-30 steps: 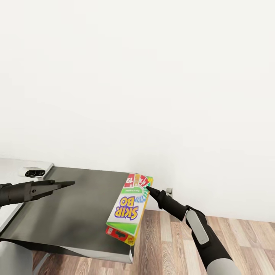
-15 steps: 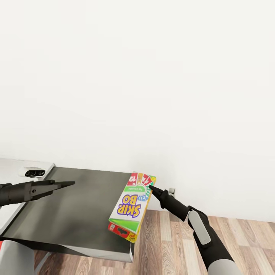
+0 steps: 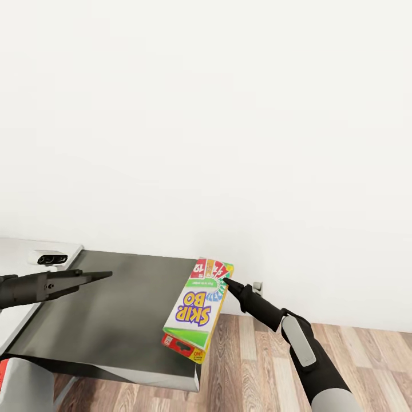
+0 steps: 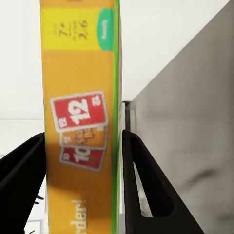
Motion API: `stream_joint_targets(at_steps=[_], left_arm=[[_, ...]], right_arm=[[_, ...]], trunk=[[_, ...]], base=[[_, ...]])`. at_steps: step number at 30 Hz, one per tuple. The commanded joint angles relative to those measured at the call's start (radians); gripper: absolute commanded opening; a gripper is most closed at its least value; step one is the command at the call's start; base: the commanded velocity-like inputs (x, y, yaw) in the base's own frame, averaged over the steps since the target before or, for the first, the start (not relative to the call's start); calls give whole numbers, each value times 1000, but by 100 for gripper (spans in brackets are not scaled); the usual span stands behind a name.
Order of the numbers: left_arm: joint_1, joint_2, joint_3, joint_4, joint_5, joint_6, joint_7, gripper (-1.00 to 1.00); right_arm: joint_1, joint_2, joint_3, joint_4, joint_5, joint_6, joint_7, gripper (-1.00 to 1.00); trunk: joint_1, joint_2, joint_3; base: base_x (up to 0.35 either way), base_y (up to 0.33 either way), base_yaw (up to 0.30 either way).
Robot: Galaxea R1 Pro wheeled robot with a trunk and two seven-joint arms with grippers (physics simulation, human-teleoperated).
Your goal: Put all the toys in the child's room - the three board games (two on the bed and one on the table), the two jigsaw puzzles on the table, and the tennis ball on the table - inside the toy box on the table in the child's room.
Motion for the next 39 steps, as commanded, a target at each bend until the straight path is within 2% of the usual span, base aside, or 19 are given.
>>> stream_joint_targets(at_steps=[1,6,10,15,39], left_arm=[[0,1,0,0,0,11,-4,100],[0,1,0,0,0,11,-4,100],[-1,0,0,0,0,11,-4,100],[0,0,-1,0,0,11,-4,100],[-1,-1,-2,0,-2,11,-4,100]], right_arm=[[-1,1,-3,0,-1,6,2,-100],[-1,1,-4,0,-1,7,-2,-100],[-1,1,-33,0,0,12,-10,-100],[-1,0,-47,0,1,13,-18,-100],[-1,1,-48,-1,-1,5,-2,-100]], trunk=[[0,-2,-2],[0,-2,-2],[0,-2,-2],[0,-2,-2],[0,-2,-1]], base=[[0,0,0],[0,0,0],[0,0,0],[0,0,0],[0,0,0]])
